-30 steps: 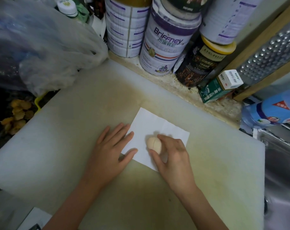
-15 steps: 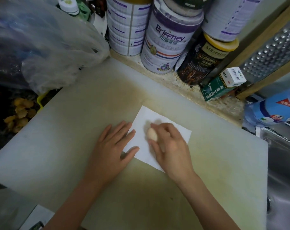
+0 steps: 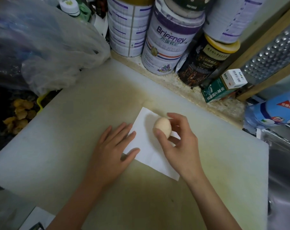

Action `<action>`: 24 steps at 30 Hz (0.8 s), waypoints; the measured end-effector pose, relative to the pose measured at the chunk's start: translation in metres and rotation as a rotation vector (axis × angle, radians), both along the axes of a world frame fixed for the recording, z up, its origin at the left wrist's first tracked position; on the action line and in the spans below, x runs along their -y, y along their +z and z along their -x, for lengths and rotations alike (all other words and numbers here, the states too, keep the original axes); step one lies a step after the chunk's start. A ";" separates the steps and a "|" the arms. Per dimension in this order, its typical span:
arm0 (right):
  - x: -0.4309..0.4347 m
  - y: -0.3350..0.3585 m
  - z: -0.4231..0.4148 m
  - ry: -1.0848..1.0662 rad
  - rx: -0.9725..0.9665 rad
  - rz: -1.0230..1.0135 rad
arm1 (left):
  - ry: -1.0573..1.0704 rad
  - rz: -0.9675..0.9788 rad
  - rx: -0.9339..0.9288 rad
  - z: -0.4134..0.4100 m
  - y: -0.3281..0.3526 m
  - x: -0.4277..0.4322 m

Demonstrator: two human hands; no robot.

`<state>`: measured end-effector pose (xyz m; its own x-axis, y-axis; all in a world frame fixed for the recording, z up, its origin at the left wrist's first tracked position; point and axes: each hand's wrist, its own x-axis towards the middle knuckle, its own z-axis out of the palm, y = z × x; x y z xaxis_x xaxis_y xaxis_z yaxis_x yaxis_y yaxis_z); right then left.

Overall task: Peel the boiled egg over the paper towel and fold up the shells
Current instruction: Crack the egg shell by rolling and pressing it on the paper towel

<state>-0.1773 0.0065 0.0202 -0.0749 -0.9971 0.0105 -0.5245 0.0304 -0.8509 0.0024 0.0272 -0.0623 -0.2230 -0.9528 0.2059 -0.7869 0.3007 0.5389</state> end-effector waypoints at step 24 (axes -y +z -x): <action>-0.021 -0.020 0.015 0.253 -0.611 0.128 | -0.001 -0.012 -0.001 0.001 0.002 0.000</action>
<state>-0.1927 0.0279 0.0002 0.2179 -0.9712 0.0962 -0.8907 -0.2382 -0.3872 0.0015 0.0273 -0.0602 -0.2234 -0.9550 0.1949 -0.7859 0.2948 0.5435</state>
